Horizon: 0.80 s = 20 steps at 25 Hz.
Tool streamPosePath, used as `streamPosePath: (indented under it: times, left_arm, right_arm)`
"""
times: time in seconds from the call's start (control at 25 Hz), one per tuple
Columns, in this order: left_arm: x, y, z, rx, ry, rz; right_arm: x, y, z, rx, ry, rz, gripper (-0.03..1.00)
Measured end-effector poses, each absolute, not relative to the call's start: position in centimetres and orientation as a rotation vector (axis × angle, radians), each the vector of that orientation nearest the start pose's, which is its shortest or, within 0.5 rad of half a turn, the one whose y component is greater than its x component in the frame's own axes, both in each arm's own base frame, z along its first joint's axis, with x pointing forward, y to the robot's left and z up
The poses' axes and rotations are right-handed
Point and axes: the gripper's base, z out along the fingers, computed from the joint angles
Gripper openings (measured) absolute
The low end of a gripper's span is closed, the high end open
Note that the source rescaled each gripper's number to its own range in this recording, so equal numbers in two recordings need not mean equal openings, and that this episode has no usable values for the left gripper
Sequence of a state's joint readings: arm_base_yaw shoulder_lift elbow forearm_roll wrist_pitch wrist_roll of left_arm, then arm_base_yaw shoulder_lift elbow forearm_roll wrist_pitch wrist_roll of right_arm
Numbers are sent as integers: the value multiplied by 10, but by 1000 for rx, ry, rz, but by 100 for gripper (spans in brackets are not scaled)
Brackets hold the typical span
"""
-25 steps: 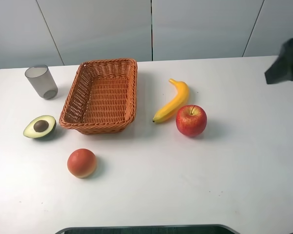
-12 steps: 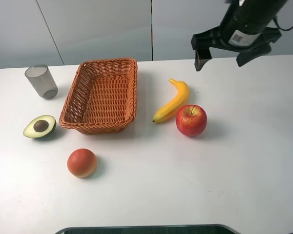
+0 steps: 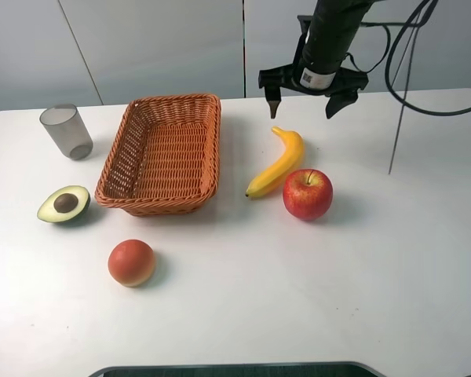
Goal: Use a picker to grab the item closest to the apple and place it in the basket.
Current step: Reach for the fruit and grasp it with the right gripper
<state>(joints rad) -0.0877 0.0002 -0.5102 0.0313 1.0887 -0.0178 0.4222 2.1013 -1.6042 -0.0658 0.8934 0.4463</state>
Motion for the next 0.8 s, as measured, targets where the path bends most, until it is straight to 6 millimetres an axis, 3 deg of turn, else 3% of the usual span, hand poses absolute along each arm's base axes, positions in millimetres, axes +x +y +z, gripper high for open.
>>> streamPosePath:
  times: [0.2, 0.4, 0.8]
  left_arm:
    - [-7, 3, 278, 70, 2061, -28]
    - [-7, 3, 278, 70, 2061, -28]
    - [-7, 3, 278, 70, 2061, -28]
  right_arm:
    - [416, 184, 150, 27, 2917, 71, 100]
    - [417, 185, 127, 56, 2969, 39, 100]
    - [419, 186, 108, 139, 2982, 39, 100]
